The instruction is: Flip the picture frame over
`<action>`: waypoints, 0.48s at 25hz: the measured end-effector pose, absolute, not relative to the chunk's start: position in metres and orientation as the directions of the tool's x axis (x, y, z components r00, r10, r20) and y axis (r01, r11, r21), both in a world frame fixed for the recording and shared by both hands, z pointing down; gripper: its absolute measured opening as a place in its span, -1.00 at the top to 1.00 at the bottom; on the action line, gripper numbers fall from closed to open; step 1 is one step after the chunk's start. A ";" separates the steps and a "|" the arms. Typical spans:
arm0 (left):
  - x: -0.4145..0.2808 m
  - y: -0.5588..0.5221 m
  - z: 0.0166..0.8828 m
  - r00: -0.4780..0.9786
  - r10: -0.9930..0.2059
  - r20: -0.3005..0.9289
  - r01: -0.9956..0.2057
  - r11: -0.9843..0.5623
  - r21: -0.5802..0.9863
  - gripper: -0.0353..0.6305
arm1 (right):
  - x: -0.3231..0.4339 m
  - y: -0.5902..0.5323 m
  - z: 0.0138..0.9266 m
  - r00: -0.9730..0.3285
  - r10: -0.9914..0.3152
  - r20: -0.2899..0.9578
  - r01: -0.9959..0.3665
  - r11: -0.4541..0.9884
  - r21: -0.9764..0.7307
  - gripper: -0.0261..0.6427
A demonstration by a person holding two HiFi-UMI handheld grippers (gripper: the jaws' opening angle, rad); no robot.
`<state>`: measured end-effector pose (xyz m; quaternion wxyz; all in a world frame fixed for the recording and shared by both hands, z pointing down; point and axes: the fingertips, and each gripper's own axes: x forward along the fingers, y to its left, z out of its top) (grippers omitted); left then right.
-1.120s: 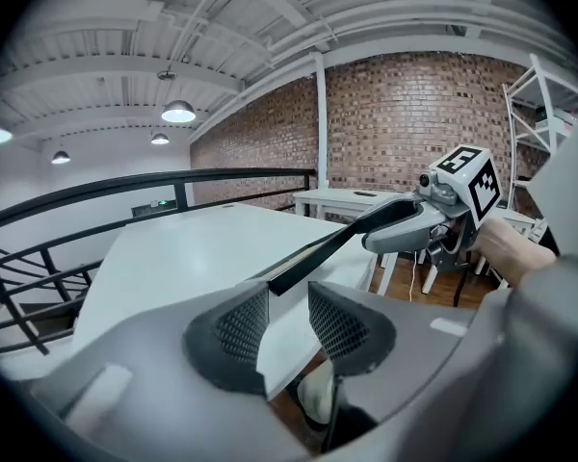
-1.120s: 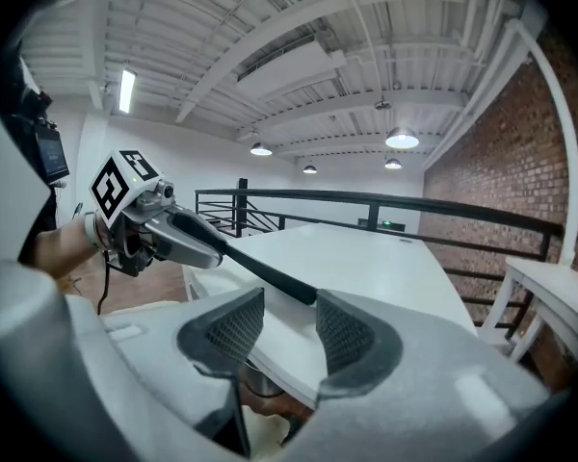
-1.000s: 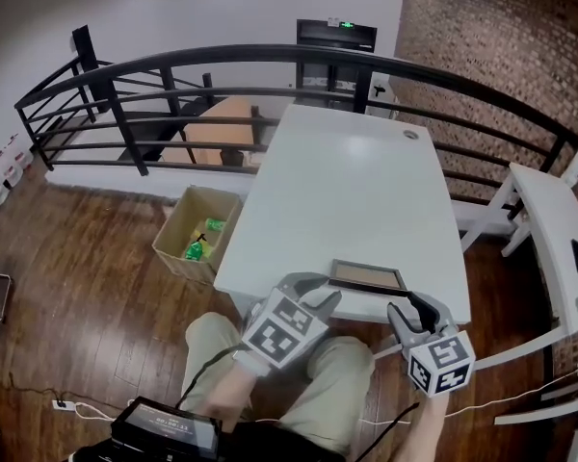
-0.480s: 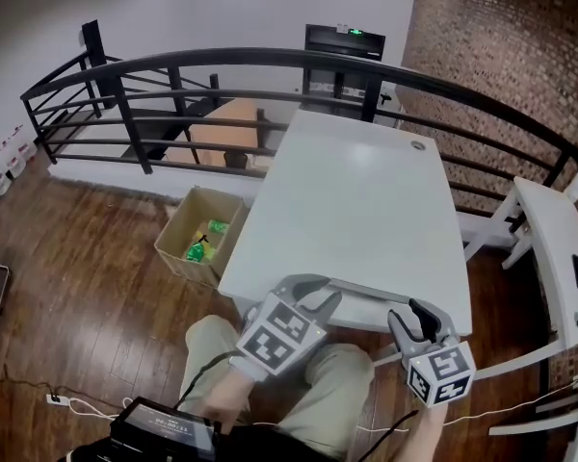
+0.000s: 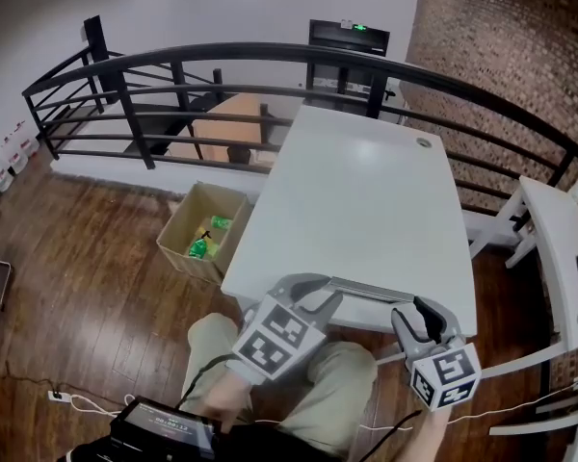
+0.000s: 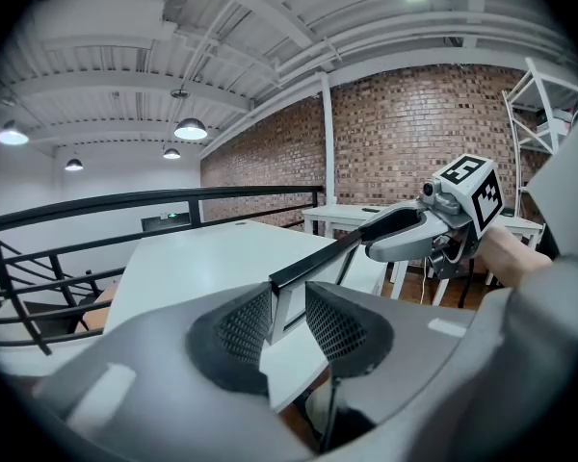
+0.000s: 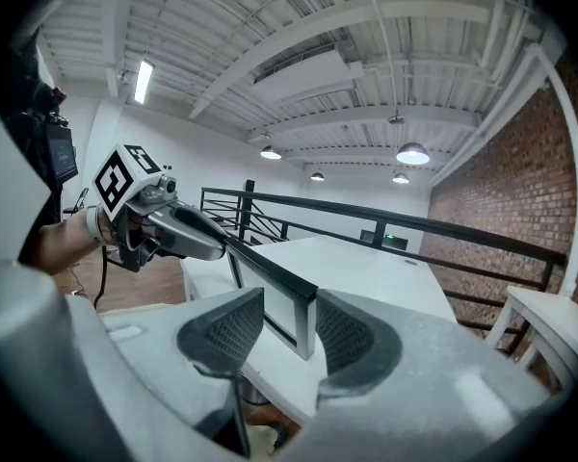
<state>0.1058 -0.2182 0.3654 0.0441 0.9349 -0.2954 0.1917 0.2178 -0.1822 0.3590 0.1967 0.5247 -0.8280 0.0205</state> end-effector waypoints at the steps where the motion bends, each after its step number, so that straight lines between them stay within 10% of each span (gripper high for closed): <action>1: 0.105 -0.218 0.365 0.753 -0.535 0.383 -0.569 -0.822 -0.030 0.51 | 0.218 -0.183 0.359 -0.370 -0.862 0.347 -0.878 0.447 0.174 0.46; 12: 0.103 -0.222 0.368 0.741 -0.541 0.397 -0.574 -0.818 -0.045 0.51 | 0.216 -0.191 0.366 -0.378 -0.856 0.353 -0.877 0.453 0.161 0.46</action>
